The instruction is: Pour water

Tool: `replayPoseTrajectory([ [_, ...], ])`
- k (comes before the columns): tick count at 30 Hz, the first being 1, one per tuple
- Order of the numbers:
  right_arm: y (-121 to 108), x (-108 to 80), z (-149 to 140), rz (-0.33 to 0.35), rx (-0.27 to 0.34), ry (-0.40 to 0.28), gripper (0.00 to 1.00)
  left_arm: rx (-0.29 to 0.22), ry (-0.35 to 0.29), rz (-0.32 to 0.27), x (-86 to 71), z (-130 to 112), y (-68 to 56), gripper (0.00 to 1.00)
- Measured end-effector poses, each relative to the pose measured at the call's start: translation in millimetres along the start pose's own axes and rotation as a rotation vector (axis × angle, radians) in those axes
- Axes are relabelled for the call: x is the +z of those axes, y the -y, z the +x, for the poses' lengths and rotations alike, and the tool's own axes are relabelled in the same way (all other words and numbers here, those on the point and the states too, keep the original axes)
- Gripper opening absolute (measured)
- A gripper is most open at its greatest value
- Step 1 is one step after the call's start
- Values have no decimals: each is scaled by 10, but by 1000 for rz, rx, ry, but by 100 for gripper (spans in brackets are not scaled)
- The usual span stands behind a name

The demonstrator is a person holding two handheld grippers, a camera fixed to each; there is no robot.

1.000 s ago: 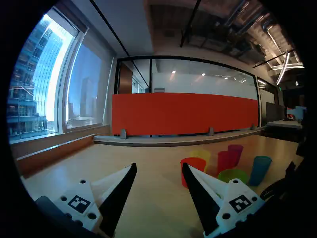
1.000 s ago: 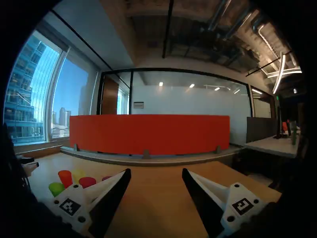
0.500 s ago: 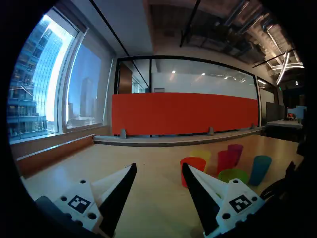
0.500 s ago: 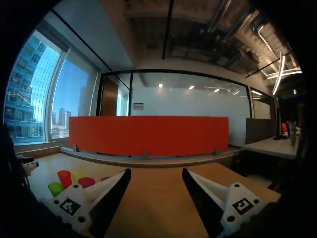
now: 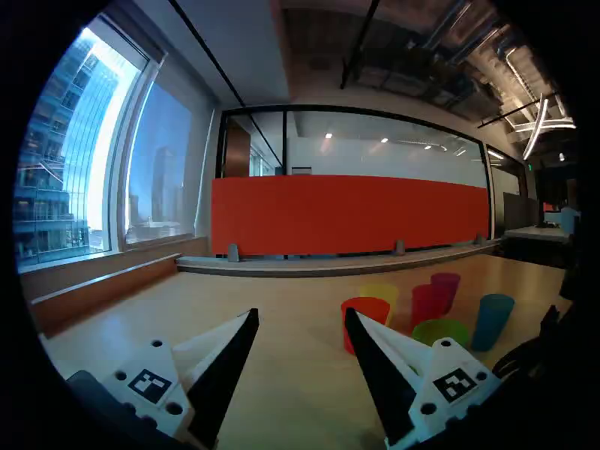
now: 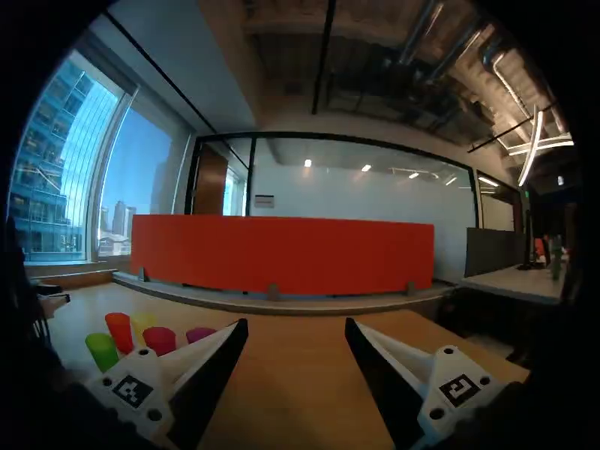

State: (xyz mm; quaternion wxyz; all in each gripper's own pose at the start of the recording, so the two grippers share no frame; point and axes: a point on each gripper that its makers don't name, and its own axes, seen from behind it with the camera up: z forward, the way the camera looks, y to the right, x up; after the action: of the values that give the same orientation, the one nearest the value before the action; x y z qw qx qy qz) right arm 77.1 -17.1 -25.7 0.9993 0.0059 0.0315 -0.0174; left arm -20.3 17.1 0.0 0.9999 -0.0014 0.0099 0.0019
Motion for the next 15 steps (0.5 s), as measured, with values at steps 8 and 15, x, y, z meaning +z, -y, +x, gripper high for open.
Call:
replayPoseTrajectory([
  [8, 67, 55, -68, 29, 20, -9, 100, 0, 0, 0, -8, -2, 0, 85],
  [15, 38, 88, -126, 14, 16, -19, 100, -1, 0, 0, -5, -5, -3, 84],
])
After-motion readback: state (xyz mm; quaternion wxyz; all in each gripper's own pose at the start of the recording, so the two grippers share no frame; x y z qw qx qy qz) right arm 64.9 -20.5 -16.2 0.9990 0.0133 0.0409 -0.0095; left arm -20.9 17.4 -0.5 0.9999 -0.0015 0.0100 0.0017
